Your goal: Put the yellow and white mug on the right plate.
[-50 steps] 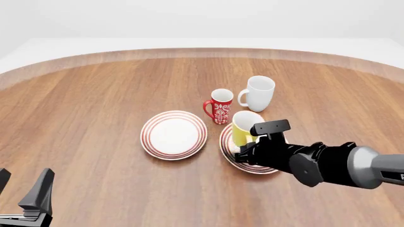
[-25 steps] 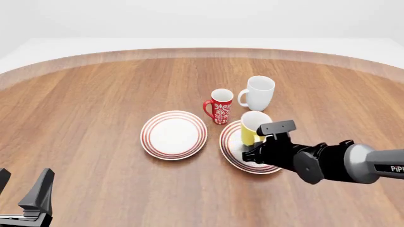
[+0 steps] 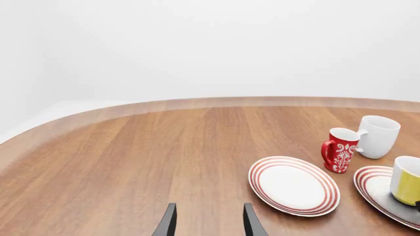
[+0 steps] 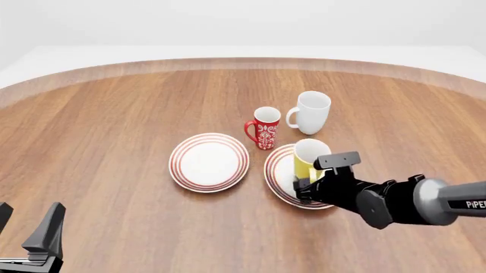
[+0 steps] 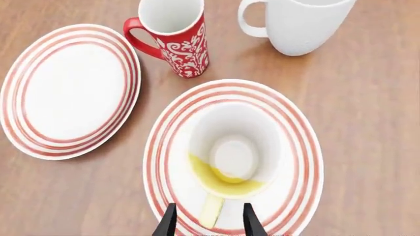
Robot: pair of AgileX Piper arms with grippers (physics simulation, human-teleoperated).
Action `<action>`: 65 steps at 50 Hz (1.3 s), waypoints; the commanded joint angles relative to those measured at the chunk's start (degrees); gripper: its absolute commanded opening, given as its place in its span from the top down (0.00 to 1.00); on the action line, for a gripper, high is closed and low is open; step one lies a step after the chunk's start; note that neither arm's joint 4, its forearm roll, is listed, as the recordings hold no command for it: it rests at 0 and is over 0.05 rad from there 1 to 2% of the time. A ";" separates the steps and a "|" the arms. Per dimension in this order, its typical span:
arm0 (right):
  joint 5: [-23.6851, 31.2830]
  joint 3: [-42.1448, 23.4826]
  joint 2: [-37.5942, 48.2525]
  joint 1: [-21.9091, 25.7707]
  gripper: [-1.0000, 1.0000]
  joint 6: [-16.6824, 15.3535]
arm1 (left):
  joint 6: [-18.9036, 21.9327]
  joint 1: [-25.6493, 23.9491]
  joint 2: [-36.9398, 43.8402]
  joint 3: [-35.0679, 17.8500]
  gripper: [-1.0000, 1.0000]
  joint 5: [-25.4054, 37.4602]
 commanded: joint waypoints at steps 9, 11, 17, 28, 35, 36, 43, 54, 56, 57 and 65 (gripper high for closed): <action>-0.28 2.48 -2.07 1.90 0.00 3.36 | 0.00 0.00 0.00 0.00 0.00 0.00; -0.23 2.59 -2.22 2.25 0.00 3.85 | 0.00 0.00 0.00 0.00 0.00 0.00; 1.30 3.04 -4.59 3.15 0.00 4.62 | 0.00 0.00 0.00 0.00 0.00 0.00; 5.91 4.80 -12.93 3.87 0.00 4.36 | 0.00 0.00 0.00 0.00 0.00 0.00; 11.00 4.57 -19.75 3.27 0.00 2.22 | 0.00 0.00 0.00 0.00 0.00 0.00; 11.89 4.32 -20.71 3.21 0.00 1.55 | 0.00 0.00 0.00 0.00 0.00 0.00; 16.64 2.73 -25.66 3.10 0.00 0.27 | 0.00 0.00 0.00 0.00 0.00 0.00; 24.15 -2.61 -31.62 3.44 0.00 -2.12 | 0.00 0.00 0.00 0.00 0.00 0.00; 24.81 -3.65 -32.05 3.73 0.00 -2.44 | 0.00 0.00 0.00 0.00 0.00 0.00; 25.12 -4.03 -32.19 3.75 0.00 -2.49 | 0.00 0.00 0.00 0.00 0.00 0.00; 27.14 -7.19 -33.06 4.62 0.00 -3.29 | 0.00 0.00 0.00 0.00 0.00 0.00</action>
